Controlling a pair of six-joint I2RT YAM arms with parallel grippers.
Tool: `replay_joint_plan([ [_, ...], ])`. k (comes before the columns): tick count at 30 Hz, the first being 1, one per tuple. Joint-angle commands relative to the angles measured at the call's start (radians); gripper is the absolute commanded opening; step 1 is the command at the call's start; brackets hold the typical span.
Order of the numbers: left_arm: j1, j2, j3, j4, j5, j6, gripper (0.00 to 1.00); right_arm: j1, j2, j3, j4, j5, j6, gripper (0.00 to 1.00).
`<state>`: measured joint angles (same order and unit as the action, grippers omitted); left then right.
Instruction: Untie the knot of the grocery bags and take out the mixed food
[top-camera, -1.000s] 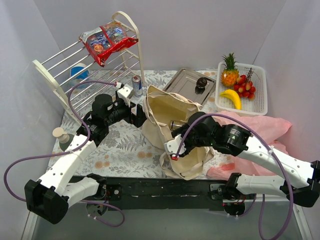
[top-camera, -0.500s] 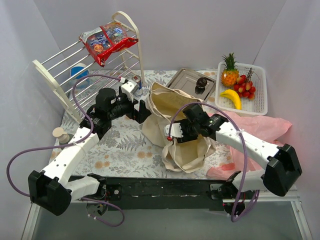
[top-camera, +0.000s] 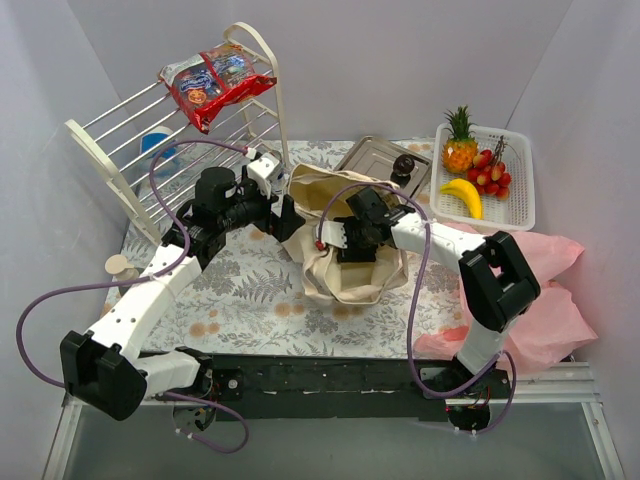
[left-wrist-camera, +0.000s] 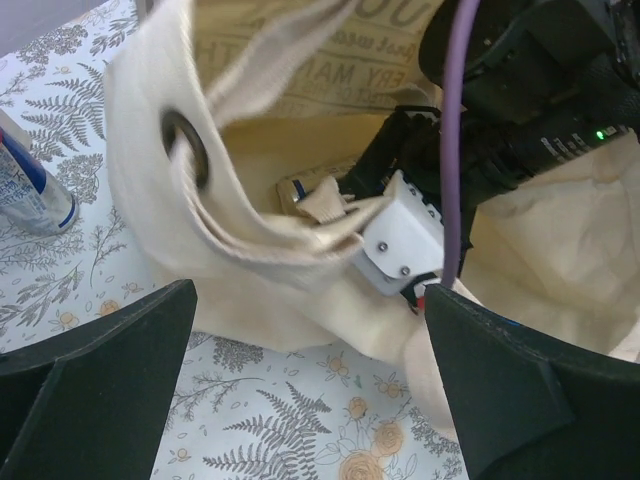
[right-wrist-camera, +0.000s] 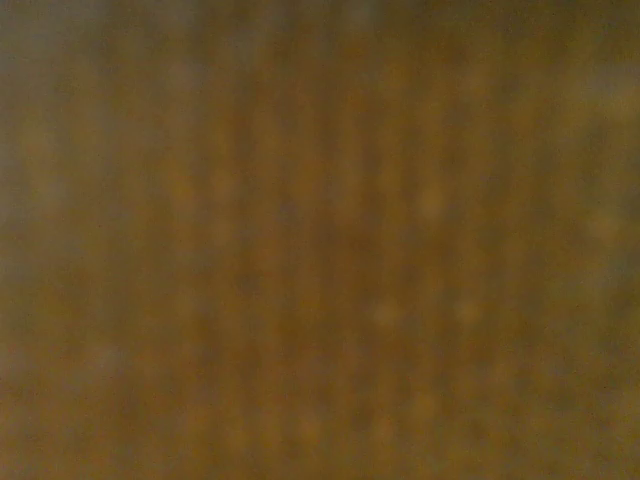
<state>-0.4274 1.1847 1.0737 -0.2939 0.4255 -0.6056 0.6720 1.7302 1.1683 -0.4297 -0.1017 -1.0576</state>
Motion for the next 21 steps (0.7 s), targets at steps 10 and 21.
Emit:
replay_joint_plan([
  [10, 0.001, 0.000, 0.014, -0.062, -0.002, 0.029, 0.98, -0.092, 0.163, 0.172, -0.072, -0.179, 0.208, 0.75],
  [21, 0.001, -0.017, -0.001, -0.080, 0.012, 0.021, 0.98, -0.092, 0.097, 0.012, -0.041, -0.129, 0.260, 0.35],
])
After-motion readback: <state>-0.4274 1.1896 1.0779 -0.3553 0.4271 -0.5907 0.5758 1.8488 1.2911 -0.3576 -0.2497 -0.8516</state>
